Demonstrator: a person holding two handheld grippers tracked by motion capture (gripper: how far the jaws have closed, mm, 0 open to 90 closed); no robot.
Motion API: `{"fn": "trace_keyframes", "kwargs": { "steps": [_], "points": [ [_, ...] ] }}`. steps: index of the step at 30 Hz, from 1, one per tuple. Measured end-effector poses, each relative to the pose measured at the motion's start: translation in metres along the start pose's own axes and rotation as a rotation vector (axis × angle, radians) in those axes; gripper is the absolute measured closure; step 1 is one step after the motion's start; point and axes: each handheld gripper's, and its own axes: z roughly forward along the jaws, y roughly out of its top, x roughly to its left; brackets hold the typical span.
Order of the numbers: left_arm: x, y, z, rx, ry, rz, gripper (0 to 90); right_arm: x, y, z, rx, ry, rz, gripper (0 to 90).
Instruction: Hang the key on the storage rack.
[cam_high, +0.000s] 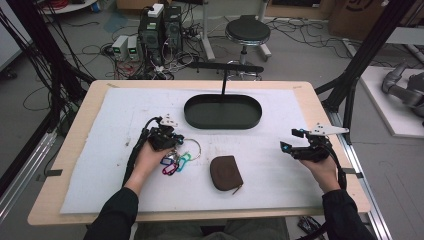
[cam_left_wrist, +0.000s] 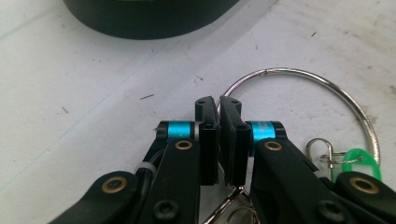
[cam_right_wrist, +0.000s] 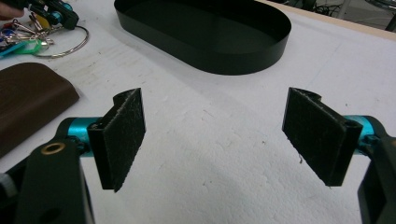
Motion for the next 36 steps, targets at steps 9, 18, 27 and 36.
{"fn": "trace_keyframes", "kwargs": {
  "steps": [9, 18, 27, 36],
  "points": [
    [-0.002, 0.007, -0.028, -0.153, -0.074, -0.001, 85.9, -0.001, 0.000, 0.000, -0.004, 0.000, 0.002, 21.7],
    [-0.023, 0.011, -0.054, -0.204, -0.138, 0.104, 86.0, 0.000, 0.000, 0.000, -0.005, 0.002, -0.006, 21.8],
    [-0.027, 0.009, -0.059, -0.204, -0.177, 0.133, 85.5, -0.001, 0.000, 0.001, -0.006, 0.002, -0.003, 21.8],
    [-0.027, 0.006, -0.056, -0.162, -0.218, 0.131, 80.1, -0.001, 0.000, 0.002, -0.002, 0.010, -0.006, 21.8]
  ]
}}
